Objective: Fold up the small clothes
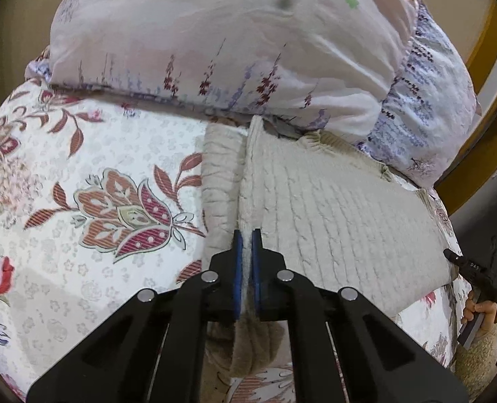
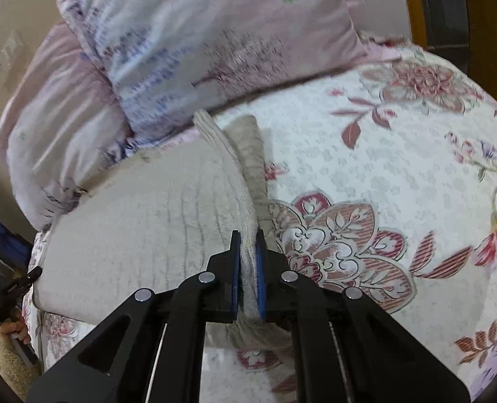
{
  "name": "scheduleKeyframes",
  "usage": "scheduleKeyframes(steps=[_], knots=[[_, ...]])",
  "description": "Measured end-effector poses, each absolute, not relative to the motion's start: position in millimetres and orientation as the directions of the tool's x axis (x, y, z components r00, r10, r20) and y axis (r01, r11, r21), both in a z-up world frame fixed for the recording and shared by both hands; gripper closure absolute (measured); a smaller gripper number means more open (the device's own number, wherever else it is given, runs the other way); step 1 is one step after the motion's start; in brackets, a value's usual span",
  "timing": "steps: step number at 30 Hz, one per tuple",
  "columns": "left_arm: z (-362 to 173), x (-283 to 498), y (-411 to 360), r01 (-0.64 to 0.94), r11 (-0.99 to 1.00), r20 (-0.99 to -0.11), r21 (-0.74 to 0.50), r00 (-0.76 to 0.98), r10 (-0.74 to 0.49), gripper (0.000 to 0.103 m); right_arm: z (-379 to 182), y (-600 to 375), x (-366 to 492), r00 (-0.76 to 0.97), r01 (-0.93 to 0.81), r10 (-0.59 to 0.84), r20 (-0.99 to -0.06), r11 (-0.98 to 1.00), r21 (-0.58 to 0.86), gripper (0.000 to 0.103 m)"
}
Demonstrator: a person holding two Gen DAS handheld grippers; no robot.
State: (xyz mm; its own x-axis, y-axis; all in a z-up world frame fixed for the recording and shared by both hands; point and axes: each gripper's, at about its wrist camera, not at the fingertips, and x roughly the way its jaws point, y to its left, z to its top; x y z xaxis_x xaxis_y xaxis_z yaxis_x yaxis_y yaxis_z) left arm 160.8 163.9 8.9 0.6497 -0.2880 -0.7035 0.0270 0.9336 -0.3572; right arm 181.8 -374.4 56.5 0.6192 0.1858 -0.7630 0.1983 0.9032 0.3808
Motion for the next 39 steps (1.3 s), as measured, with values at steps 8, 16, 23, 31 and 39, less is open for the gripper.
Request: scheduleKeyframes(steps=[8, 16, 23, 31, 39], knots=[[22, 160, 167, -0.005, 0.933, -0.677, -0.361, 0.689, -0.258, 0.067, 83, -359, 176, 0.673, 0.204, 0.044, -0.738, 0.948, 0.243, 0.072], [46, 155, 118, 0.134, 0.967, -0.611, -0.218, 0.754, -0.242, 0.042, 91, -318, 207, 0.683, 0.018, 0.14, -0.717, 0.978, 0.208, 0.072], [10, 177, 105, 0.112, 0.976, -0.726, -0.187, 0.653, -0.214, 0.041, 55, -328, 232, 0.591, 0.09, 0.182, -0.786, 0.953, 0.289, 0.071], [26, 171, 139, 0.059, 0.92, -0.642, -0.388, 0.699, -0.316, 0.029, 74, -303, 228, 0.622, 0.035, 0.163, -0.766, 0.971, 0.235, 0.063], [16, 182, 187, -0.11, 0.809, -0.636, -0.577, 0.682, -0.361, 0.022, 85, -238, 236, 0.623, -0.143, 0.256, -0.739, 0.966, 0.215, 0.05]])
